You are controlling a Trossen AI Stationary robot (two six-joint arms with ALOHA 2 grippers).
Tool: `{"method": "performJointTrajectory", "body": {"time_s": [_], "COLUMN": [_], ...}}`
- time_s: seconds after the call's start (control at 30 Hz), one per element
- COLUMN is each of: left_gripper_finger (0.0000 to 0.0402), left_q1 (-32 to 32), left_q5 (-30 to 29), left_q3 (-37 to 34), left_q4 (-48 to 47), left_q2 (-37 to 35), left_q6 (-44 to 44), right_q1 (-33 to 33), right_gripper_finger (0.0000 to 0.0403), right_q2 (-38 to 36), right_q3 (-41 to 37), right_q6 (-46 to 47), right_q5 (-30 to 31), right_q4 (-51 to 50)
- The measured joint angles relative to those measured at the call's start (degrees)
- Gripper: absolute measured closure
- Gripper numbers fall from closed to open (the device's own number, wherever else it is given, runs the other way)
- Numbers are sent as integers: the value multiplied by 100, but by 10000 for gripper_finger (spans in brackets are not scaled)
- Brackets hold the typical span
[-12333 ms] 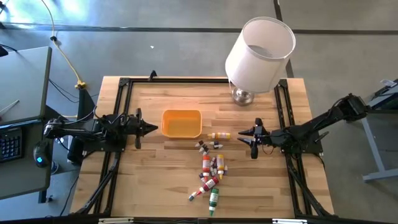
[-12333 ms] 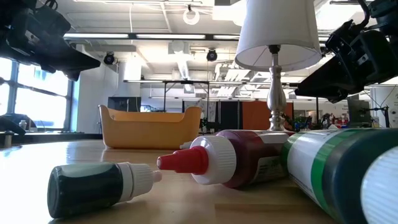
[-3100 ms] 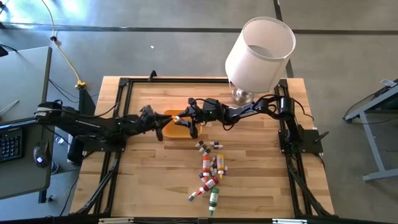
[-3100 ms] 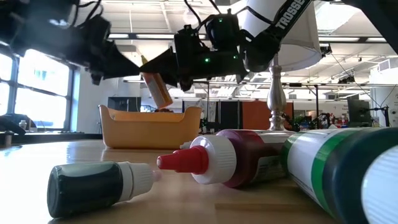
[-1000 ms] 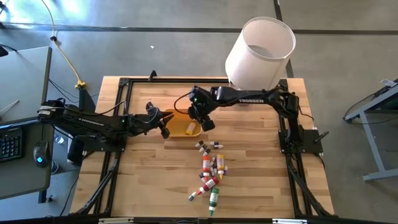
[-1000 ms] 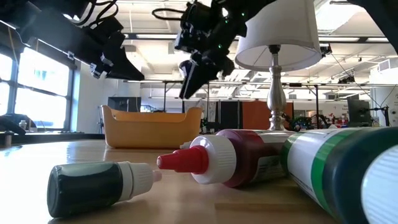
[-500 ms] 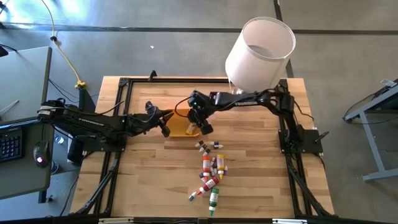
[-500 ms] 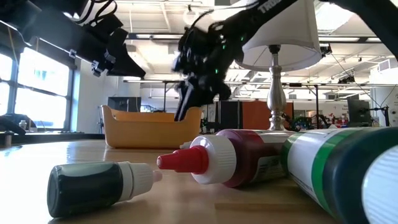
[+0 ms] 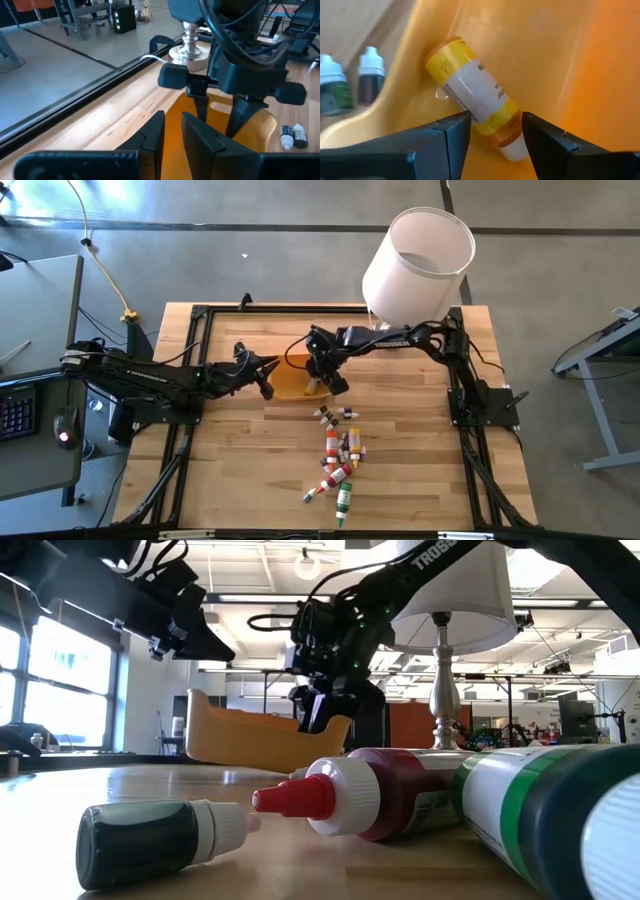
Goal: Pick & Place food coloring
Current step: Adjust the large yellow food coloring bottle in the yellow bin
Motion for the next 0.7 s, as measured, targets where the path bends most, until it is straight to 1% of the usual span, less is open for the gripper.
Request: {"method": "performJointTrajectory", "body": {"time_s": [0.07, 0.13, 0.3, 0.33, 0.43, 0.53, 0.7], "left_gripper_finger": [340, 340, 340, 340, 340, 340, 340], "left_q1": [0, 0, 0, 0, 0, 0, 0], "left_q5": [0, 0, 4, 4, 4, 7, 50], "left_q3": [0, 0, 0, 0, 0, 0, 0], "left_q4": [-21, -28, -60, -63, -140, -207, -260], "left_q2": [0, 0, 0, 0, 0, 0, 0], "left_q6": [9, 11, 29, 29, 29, 29, 21], "right_q1": [43, 104, 236, 263, 340, 418, 455], "right_gripper_finger": [233, 233, 233, 233, 233, 233, 238], "right_q2": [58, 81, 88, 90, 98, 102, 105], "right_q3": [4, 7, 2, 0, 0, -4, -11], "right_q6": [-13, -188, -940, -1063, -1346, -1404, -1058], "right_q5": [-38, 105, 1068, 1166, 1286, 1336, 1202], "right_q4": [-108, -234, -330, -341, -384, -389, -385]}}
